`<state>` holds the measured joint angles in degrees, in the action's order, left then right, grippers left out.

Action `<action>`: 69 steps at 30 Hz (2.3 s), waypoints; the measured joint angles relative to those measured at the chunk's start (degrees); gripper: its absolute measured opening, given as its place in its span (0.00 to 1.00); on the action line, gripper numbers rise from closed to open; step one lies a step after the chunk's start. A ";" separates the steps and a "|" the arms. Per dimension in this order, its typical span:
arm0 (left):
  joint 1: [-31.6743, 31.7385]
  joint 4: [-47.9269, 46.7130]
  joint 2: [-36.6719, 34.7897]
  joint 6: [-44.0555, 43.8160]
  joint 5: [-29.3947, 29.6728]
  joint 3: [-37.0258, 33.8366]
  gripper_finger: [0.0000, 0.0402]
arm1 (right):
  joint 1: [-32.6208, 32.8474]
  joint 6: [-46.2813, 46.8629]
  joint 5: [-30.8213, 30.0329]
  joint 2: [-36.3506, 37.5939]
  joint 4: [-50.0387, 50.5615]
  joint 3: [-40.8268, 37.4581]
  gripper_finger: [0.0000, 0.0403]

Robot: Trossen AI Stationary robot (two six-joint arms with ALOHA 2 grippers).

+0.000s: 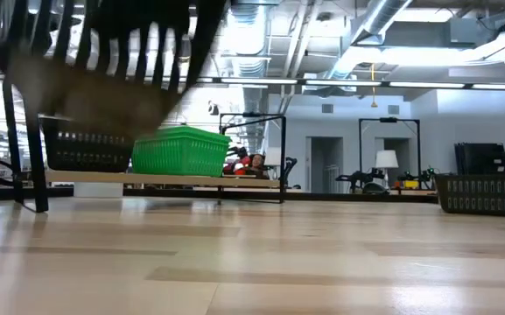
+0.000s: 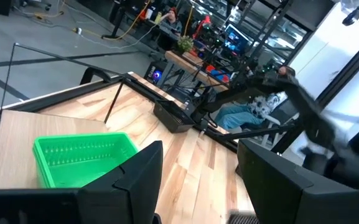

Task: Stack baskets on shelf by color
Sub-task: Stack the black bin on the top of the black bins on the shelf

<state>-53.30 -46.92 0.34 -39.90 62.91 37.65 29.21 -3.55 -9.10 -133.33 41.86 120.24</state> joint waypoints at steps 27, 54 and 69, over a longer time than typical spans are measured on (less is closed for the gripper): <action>0.00 -1.41 0.02 0.15 -2.42 0.00 0.49 | -28.57 -32.14 14.38 3.58 -19.29 0.62 0.01; 0.00 -2.25 0.02 0.02 -0.06 0.00 0.49 | -29.31 -29.91 16.78 -1.25 -24.20 0.43 0.02; 0.00 -2.25 0.02 0.02 -0.04 0.00 0.49 | -29.35 -30.40 16.78 -3.02 -24.10 0.58 0.02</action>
<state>-53.30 -49.17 0.36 -39.88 62.87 37.65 -0.14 -33.95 7.68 -136.35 17.76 120.81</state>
